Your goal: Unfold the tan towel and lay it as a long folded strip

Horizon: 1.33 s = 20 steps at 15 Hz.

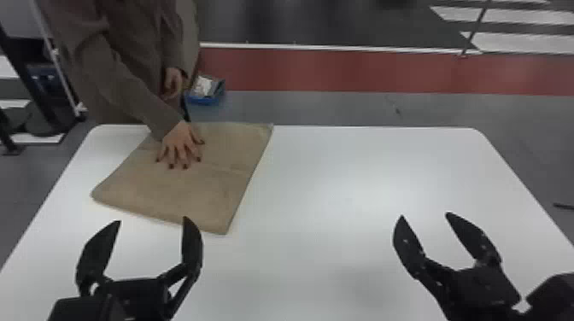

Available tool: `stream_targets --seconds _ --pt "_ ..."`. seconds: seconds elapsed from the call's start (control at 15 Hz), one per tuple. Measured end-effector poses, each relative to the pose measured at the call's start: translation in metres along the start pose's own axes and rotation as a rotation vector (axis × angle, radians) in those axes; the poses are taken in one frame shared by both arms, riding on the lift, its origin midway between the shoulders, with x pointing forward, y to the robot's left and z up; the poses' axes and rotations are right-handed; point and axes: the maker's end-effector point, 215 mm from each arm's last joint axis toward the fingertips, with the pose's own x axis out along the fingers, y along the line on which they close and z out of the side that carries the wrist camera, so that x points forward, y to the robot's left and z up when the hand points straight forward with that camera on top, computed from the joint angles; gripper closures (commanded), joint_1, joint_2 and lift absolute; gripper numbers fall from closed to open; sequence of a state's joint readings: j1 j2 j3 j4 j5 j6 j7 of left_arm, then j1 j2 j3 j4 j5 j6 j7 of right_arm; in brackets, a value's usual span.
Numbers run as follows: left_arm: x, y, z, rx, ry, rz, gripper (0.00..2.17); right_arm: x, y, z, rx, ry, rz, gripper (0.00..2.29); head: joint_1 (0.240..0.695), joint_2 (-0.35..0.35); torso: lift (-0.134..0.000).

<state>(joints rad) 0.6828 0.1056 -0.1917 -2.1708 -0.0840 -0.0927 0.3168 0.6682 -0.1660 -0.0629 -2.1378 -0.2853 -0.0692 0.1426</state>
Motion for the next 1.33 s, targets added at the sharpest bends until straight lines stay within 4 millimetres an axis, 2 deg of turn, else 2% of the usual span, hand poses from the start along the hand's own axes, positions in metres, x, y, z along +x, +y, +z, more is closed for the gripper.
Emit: stream_targets --seconds 1.33 --pt "0.0005 -0.003 -0.0026 0.01 0.001 -0.008 0.05 -0.0011 -0.0004 0.0014 -0.001 -0.004 0.0 0.13 0.695 -0.067 -0.111"
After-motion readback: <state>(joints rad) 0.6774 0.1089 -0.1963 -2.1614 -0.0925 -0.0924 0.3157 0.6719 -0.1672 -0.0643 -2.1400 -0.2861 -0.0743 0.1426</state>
